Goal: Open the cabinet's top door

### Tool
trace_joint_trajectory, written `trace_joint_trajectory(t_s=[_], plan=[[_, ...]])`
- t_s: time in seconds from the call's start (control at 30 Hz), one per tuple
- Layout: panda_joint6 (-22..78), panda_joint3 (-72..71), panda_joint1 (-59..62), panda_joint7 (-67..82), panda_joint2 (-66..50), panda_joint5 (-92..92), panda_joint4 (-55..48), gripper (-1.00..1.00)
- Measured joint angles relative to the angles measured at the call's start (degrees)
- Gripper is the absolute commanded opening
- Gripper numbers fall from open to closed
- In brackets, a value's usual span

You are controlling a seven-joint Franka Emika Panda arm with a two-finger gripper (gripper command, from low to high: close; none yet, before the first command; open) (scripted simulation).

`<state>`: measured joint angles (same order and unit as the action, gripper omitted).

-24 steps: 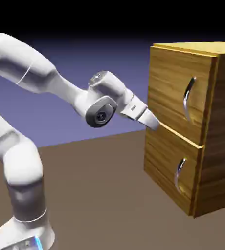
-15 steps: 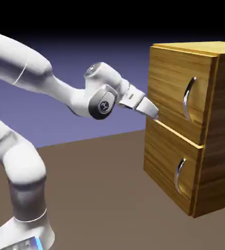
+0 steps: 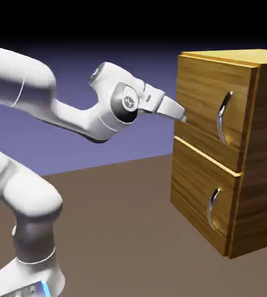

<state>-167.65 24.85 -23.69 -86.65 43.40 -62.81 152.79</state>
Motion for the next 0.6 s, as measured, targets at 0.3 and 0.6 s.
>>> trace_joint_trajectory(t_s=[0.3,0.6], plan=[[2.3,8.9,-8.2,-15.8,3.8,-22.4,-2.9,0.0],[4.5,17.7,-16.4,-31.6,7.7,-44.9,-5.9,0.0]])
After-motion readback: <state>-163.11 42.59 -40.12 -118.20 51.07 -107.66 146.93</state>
